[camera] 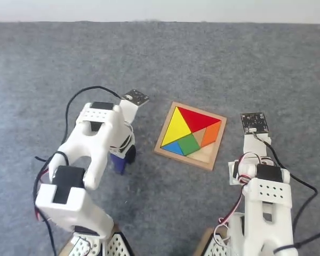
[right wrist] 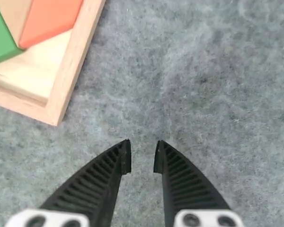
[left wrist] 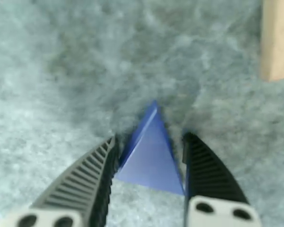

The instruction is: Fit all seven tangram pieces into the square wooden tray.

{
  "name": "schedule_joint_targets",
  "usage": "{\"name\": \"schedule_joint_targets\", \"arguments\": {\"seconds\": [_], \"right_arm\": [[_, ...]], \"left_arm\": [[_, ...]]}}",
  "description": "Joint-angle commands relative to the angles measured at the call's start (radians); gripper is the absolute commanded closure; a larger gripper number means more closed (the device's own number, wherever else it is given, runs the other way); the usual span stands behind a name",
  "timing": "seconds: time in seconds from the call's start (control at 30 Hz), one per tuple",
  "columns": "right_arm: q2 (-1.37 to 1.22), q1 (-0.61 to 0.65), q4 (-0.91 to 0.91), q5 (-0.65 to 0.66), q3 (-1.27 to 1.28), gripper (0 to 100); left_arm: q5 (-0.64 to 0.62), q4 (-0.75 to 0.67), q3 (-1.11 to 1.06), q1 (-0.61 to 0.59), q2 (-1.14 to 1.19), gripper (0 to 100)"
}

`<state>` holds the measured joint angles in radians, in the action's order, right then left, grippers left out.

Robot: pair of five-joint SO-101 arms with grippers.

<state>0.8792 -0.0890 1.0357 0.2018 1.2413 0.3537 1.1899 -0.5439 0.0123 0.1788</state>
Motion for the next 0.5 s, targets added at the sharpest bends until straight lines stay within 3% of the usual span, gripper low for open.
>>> {"name": "schedule_joint_targets", "arguments": {"seconds": [0.0,0.17,0.37,0.47], "right_arm": [[-0.007,0.007,0.001,0.003,-0.006,90.5],[-0.007,0.007,0.001,0.003,-0.006,90.5],[-0.007,0.005,0.001,0.003,-0.005,90.5],[-0.007,0.005,0.001,0.003,-0.005,90.5]], "left_arm": [[-0.035,-0.006,-0.030,0.043,-0.049,85],[-0.038,0.057,-0.024,0.040,-0.103,90],[-0.032,0.138,0.012,0.008,-0.275,77],[0.009,0.181,0.013,-0.032,-0.382,77]]}}
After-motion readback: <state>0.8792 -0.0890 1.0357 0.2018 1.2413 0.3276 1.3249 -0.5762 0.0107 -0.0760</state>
